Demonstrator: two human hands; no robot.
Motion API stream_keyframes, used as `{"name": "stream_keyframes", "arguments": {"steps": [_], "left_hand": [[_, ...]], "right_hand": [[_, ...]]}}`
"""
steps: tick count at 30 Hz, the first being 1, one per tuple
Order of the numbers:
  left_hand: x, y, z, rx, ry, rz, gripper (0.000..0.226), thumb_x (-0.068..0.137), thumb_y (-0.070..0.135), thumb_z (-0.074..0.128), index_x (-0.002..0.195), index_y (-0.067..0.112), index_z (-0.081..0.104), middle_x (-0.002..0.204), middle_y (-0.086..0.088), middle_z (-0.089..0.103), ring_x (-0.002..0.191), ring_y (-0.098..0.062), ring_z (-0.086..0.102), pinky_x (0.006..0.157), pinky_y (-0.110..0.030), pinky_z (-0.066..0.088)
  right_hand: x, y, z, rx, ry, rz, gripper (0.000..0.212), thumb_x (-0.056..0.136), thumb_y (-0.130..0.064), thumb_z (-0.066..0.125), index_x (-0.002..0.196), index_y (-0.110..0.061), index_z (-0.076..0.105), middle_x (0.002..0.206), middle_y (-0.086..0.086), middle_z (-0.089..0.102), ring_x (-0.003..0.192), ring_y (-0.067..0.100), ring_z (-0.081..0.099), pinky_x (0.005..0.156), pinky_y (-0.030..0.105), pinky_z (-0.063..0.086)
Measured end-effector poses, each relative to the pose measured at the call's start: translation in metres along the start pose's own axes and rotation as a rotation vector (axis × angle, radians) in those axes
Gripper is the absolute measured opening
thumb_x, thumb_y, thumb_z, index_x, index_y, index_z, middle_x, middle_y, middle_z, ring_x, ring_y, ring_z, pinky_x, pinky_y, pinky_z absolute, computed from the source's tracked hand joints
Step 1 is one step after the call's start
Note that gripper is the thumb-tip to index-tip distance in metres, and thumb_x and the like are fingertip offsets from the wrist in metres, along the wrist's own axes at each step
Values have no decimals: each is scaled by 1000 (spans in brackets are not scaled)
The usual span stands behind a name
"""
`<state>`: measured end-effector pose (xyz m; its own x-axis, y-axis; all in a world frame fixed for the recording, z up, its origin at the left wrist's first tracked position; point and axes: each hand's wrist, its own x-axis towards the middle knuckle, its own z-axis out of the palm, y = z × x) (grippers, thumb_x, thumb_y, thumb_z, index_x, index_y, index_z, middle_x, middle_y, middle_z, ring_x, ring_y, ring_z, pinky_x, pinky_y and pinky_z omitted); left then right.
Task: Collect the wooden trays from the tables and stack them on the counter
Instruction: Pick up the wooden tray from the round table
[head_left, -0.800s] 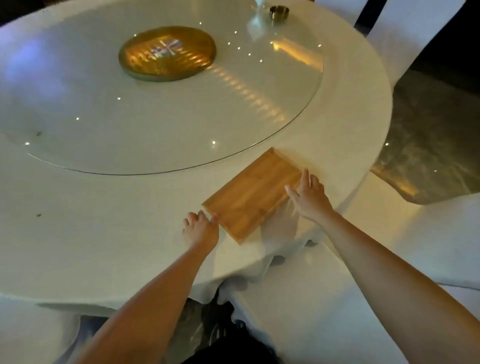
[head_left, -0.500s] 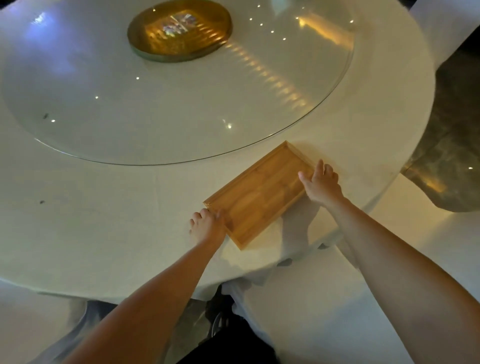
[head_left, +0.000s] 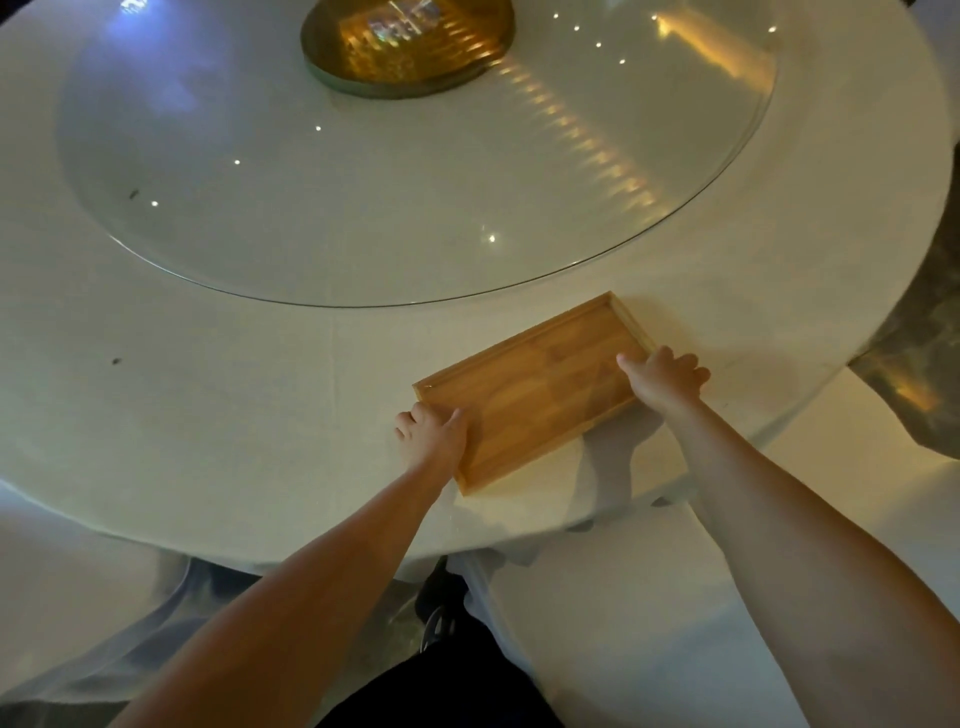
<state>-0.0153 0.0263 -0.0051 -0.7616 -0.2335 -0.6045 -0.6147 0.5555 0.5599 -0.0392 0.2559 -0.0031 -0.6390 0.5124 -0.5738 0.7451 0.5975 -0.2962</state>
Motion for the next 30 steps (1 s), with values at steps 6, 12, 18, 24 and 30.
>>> {"name": "stream_keyframes", "arguments": {"steps": [6,12,18,24,30], "left_hand": [[-2,-3,-25,-158,-11,53,56,96,24,42,146,12,20,146,-13,31,131,-34,40,110,-48,37],[-5,-10,-61,-220,65,105,47,91,22,47,135,14,32,129,-16,50,113,-33,53,97,-52,48],[-9,-14,-121,-250,214,157,44,92,20,49,133,11,35,128,-15,53,112,-32,54,95,-46,49],[-25,-46,-202,-318,386,122,50,95,24,47,140,13,29,133,-14,52,117,-33,53,100,-46,46],[-56,-110,-287,-386,508,94,50,96,27,45,141,12,28,138,-13,48,123,-32,51,104,-46,43]], "right_hand": [[-24,-1,11,94,-57,43,70,92,-49,40,141,-1,27,146,24,28,133,39,26,108,44,28],[-45,-20,14,198,-85,-17,68,92,-45,45,140,0,27,144,21,38,136,40,22,102,44,33],[-70,-70,24,179,-54,-195,64,91,-41,49,135,1,30,139,23,43,133,40,27,97,47,38],[-114,-139,42,147,-50,-469,61,91,-40,49,132,2,33,135,23,49,127,40,43,97,44,40],[-184,-210,74,89,-164,-750,65,93,-40,46,144,-3,27,147,18,40,133,35,41,104,39,35]]}}
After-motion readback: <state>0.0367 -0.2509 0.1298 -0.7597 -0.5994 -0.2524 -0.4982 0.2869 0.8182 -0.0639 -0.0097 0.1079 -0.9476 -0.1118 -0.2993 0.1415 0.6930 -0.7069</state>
